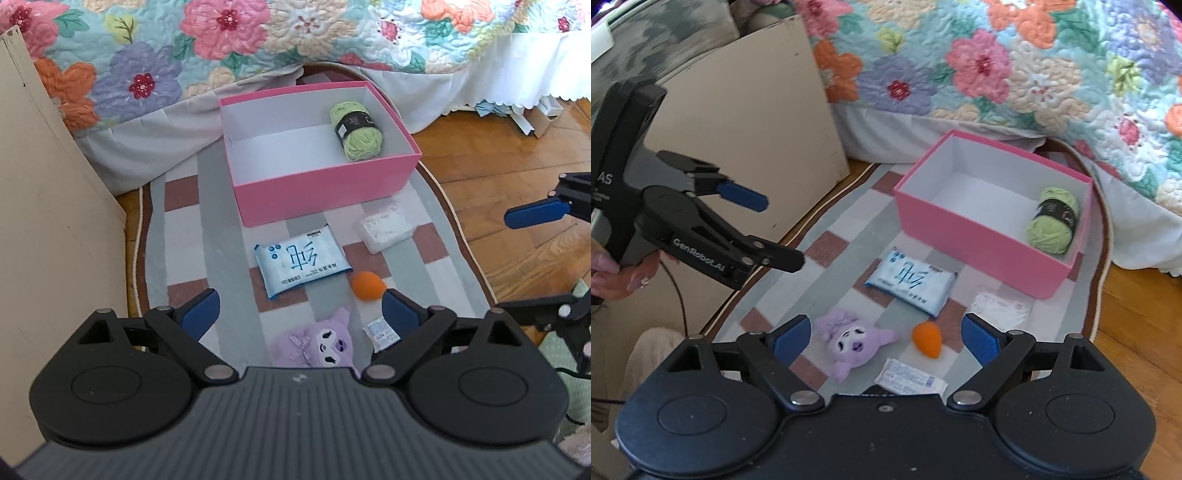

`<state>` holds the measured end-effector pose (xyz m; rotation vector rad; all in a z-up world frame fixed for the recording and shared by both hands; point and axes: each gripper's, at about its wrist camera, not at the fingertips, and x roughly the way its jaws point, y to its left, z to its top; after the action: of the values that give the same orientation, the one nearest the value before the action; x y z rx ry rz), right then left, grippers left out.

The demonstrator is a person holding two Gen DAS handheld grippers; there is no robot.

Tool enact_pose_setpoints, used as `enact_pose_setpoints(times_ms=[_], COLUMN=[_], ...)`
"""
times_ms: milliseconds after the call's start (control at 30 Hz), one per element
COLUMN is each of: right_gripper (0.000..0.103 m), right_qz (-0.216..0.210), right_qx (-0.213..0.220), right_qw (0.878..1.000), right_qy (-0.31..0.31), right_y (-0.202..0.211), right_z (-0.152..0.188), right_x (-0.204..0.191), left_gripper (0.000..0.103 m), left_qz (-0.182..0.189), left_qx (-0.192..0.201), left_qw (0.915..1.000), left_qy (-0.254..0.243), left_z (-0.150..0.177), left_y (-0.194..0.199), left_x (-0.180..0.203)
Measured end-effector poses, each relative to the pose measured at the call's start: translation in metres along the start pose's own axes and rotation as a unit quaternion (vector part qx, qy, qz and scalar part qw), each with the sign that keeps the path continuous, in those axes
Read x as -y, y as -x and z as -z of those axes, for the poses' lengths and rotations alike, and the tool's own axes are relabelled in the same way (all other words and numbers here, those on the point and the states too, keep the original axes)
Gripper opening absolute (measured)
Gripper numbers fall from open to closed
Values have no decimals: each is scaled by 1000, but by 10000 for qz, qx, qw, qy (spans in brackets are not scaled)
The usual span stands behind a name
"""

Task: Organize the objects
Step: 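Raise the left tool out of the box and back over the rug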

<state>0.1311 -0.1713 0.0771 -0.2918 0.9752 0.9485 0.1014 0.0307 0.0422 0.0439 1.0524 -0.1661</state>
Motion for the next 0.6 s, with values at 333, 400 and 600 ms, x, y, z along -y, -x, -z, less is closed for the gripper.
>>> enact_pose_setpoints(times_ms=[333,400,600], right_gripper=[91,91,91], right_qz=[-372,-411,-473], right_qx=[-150,-203,-423], right_qw=[9989,9986,9972], right_qy=[222,248,396], right_y=[-19,-26,-51], right_z=[12,15,25], right_x=[-13,-16,-27], left_gripper=[95,94,95], left_qz=[-71,-332,-51], left_qx=[-3,-22,-78], left_qw=[10000,9994,9994], left_qy=[31,-24,348], left_z=[23,27,39], left_y=[-18,-25,-46], left_x=[4,5,-11])
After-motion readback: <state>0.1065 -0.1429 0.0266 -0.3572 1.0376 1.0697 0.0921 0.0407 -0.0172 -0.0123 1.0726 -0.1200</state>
